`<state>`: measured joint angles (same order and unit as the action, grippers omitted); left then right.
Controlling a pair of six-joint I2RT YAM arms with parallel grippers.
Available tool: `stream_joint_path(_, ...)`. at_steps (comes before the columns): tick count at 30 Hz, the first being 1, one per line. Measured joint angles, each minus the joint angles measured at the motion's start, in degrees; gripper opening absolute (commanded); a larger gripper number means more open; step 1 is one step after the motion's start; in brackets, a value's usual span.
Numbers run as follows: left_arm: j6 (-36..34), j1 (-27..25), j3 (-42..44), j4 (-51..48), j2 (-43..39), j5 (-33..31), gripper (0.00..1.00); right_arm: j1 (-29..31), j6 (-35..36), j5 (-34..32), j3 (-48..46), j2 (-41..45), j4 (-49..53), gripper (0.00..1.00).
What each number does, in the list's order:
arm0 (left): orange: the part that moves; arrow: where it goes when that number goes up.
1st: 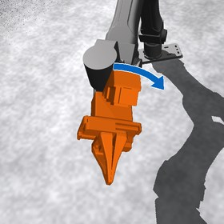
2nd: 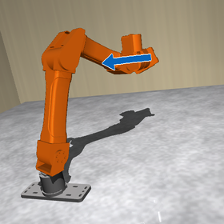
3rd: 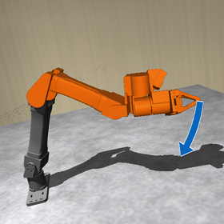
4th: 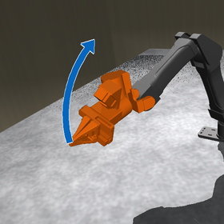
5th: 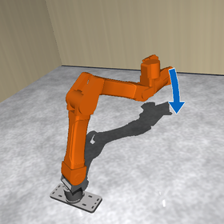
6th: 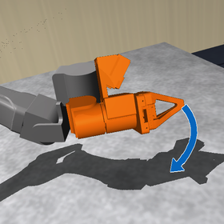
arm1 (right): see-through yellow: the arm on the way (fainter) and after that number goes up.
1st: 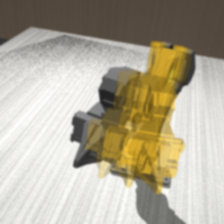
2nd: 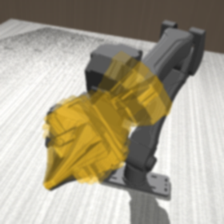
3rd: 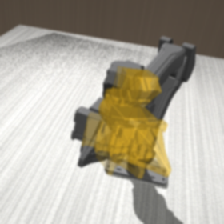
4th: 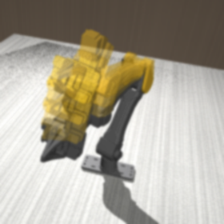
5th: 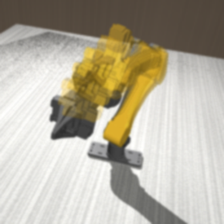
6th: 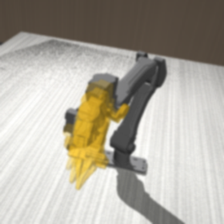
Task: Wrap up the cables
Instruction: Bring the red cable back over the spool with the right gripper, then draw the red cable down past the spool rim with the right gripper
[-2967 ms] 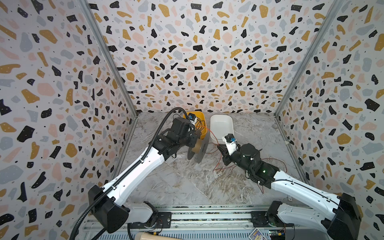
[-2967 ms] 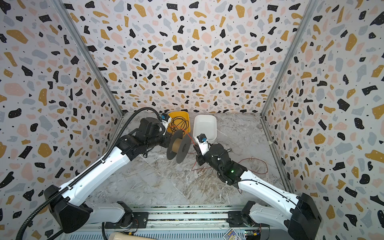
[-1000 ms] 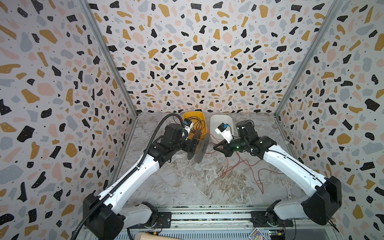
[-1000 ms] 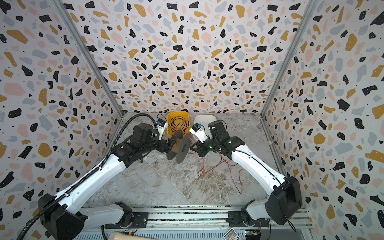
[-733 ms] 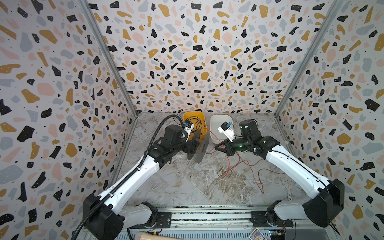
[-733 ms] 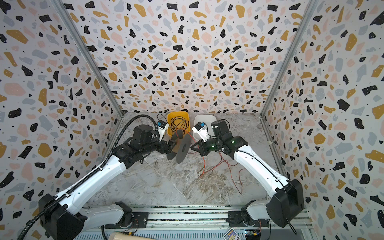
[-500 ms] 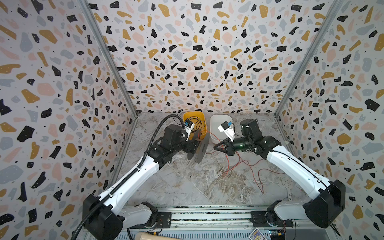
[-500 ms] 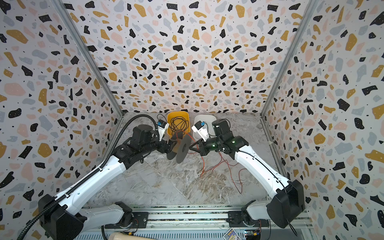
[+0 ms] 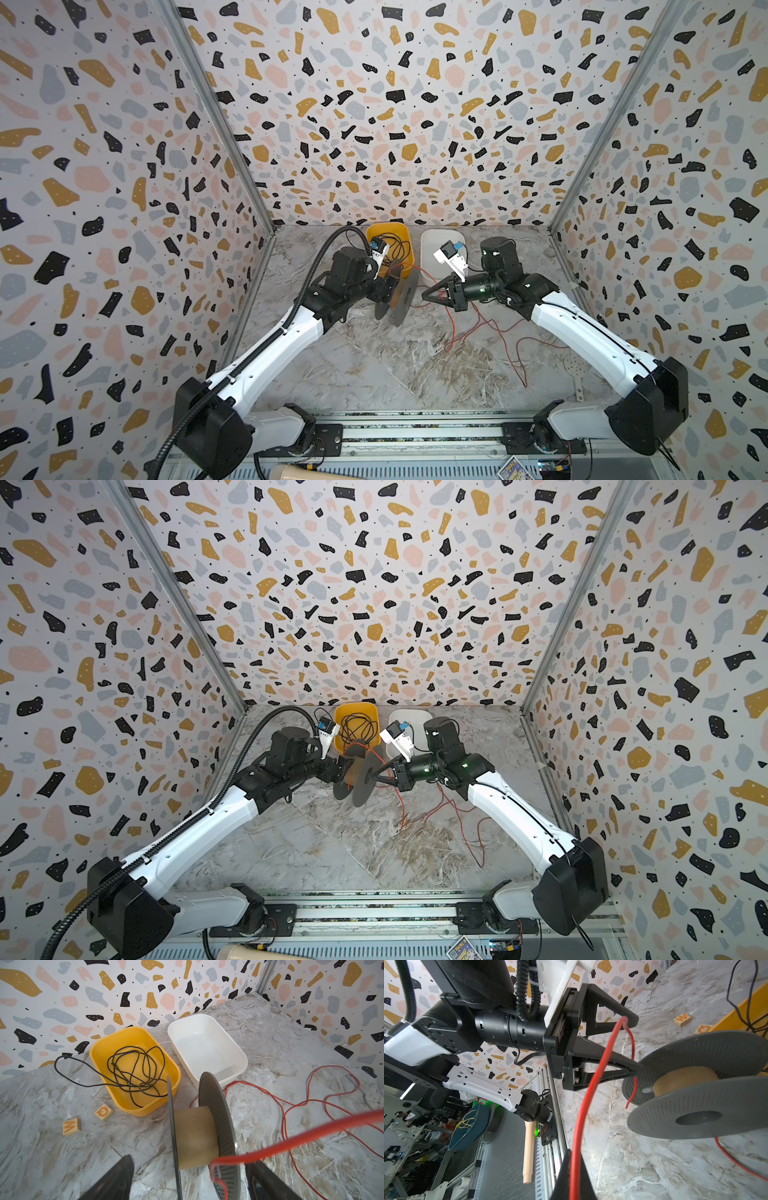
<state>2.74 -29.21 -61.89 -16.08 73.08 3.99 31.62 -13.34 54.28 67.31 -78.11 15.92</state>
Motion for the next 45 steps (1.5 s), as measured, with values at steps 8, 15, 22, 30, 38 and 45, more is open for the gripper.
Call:
stream_joint_path(8, 0.4, 2.1, 0.2, 2.2, 2.5, 1.7, 0.78, -3.0, -0.6, 1.4, -4.0, -5.4, -2.8, 0.0)
stream_joint_path(15, 0.4, 2.2, 0.0, 2.8, 7.0, 3.0, 0.74, -3.7, -0.3, 2.7, -4.0, -9.4, -4.9, 0.0)
stream_joint_path(22, 0.2, 2.2, -1.2, 2.8, 10.3, 3.1, 0.72, -3.7, -0.3, 4.1, -3.7, -9.9, -6.2, 0.0)
stream_joint_path(30, 0.9, 2.2, -1.9, 3.8, 11.7, 3.1, 0.62, -3.7, -0.5, 5.4, -2.6, -12.5, -8.1, 0.0)
stream_joint_path(38, 1.2, 2.6, -1.9, 3.8, 14.0, 2.9, 0.48, -3.7, -1.4, 7.1, -2.0, -14.0, -10.9, 0.0)
stream_joint_path(45, 1.3, 2.8, -1.9, 3.7, 14.0, 2.6, 0.25, -3.7, -1.9, 7.6, -1.4, -15.7, -12.2, 0.0)
